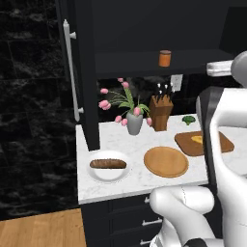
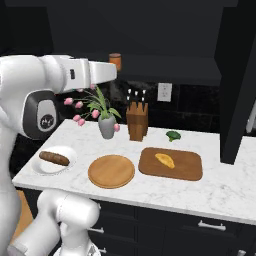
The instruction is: From the different types of pastries on the counter, select a croissant and place it on the cutting board. Then retrieve a jar of jam from the cabinet and place it alongside the croissant on the cutting board.
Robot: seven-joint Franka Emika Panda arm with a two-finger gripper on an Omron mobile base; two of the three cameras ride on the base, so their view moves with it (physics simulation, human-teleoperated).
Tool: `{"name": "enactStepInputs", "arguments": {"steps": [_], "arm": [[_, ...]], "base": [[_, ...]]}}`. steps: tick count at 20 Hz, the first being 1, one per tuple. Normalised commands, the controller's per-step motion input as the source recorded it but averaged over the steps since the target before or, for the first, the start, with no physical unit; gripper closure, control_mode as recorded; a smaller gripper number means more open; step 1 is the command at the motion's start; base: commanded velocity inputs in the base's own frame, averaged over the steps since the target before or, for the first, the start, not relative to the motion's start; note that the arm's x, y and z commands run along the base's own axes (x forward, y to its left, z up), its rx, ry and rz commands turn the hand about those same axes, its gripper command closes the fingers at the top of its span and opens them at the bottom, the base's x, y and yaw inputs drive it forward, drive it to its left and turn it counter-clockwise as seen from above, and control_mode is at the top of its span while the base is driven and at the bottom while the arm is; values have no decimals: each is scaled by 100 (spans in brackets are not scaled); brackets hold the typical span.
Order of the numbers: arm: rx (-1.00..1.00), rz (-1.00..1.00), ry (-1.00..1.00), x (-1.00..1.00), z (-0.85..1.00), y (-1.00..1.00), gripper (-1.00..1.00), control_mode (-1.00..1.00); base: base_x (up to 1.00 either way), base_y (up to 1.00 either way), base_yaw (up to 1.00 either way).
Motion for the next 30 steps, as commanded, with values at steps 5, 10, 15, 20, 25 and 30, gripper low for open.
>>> {"name": "enactStepInputs", "arguments": {"steps": [5,10,15,20,25,30], "arm": [[0,0,1,-55,65,72,-100,-100],[0,0,1,-38,28,82,-100,-100],[0,6,1,23,-15,59,-100,-100],[1,8,0,56,-68,24,-100,-100],[10,3,-7,26,0,0,-100,-100],[19,0,4,0,36,0,-100,-100]], "base": [[0,0,0],[0,0,0],[0,0,0],[0,0,0],[0,0,0],[0,0,0]]}}
